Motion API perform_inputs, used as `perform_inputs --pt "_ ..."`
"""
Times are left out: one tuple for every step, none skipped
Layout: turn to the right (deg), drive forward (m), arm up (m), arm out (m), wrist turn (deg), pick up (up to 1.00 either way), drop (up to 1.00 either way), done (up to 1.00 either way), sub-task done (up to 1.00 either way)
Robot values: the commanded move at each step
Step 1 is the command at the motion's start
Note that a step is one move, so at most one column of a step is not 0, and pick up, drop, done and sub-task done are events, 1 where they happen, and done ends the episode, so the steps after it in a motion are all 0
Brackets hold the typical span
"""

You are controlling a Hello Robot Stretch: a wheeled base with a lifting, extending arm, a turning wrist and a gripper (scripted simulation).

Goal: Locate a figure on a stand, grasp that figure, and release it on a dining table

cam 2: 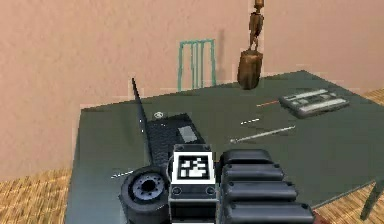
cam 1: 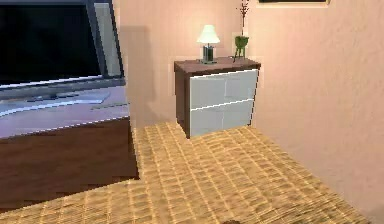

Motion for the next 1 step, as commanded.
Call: perform_inputs --pt "36.0 0.00 0.00 0.00 0.0 0.00 0.00 0.00 0.00"
